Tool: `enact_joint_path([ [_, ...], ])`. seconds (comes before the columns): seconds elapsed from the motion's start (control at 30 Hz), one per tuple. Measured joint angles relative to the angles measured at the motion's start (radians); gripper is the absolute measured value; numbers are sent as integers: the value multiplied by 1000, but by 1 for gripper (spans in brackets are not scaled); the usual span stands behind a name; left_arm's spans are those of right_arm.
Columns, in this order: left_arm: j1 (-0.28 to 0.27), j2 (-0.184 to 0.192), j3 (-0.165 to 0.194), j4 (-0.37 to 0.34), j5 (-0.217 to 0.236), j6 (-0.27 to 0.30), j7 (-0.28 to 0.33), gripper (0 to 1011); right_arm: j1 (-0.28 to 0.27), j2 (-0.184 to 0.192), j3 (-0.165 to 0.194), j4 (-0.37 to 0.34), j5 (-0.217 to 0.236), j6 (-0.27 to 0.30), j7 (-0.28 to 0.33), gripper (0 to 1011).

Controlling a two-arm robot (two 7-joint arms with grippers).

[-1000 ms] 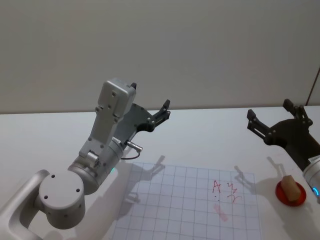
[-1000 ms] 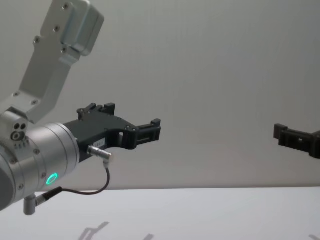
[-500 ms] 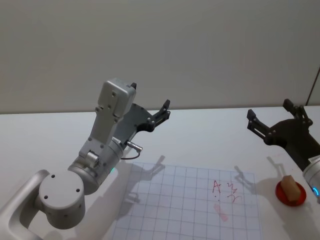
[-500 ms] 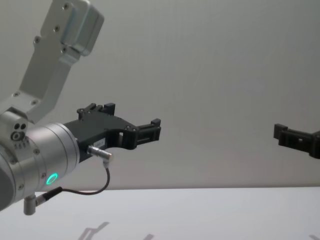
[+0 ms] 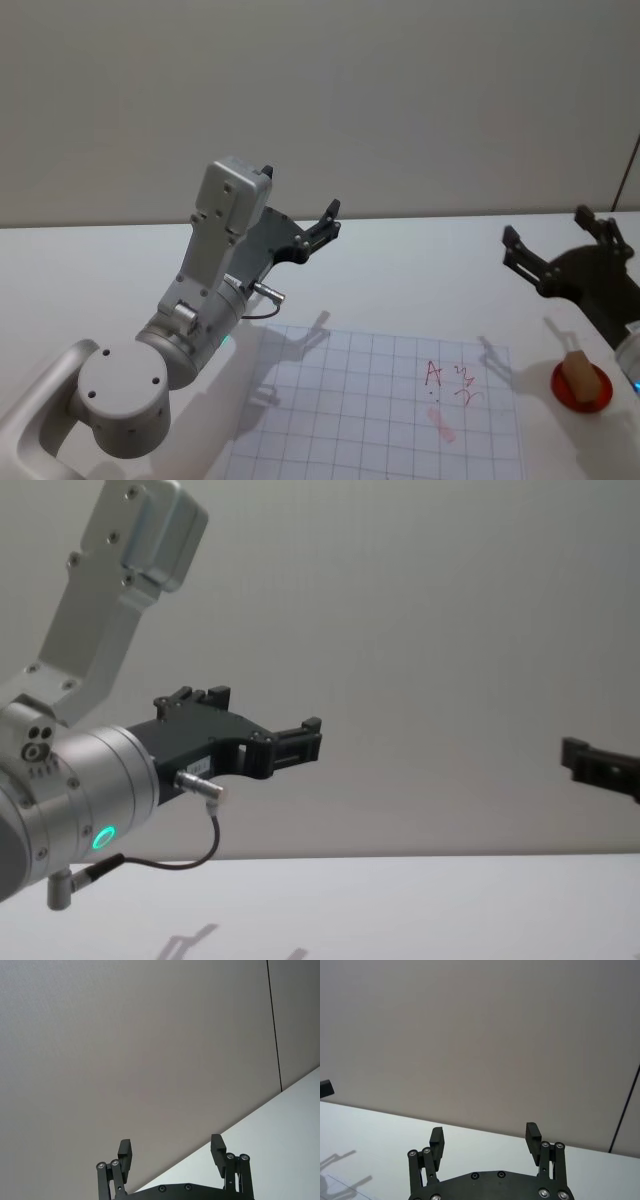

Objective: Use the one hand to pick up the stamp and affix it onto the A4 paper.

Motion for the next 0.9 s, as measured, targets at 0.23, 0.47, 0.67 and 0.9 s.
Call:
enact_joint_path([
  [0.23, 0, 0, 0, 0, 0, 0, 0, 1001, -64, 53, 28, -40, 27, 34, -30, 1001],
  [0.47, 0, 0, 0, 0, 0, 0, 0, 1001, -126, 111, 60, -71, 54, 87, -55, 1001],
  [0.67, 0, 0, 0, 0, 0, 0, 0, 1001, -155, 141, 75, -82, 63, 121, -47, 1001],
  [0.9, 0, 0, 0, 0, 0, 0, 0, 1001, -162, 163, 79, -80, 59, 160, 14, 1001],
])
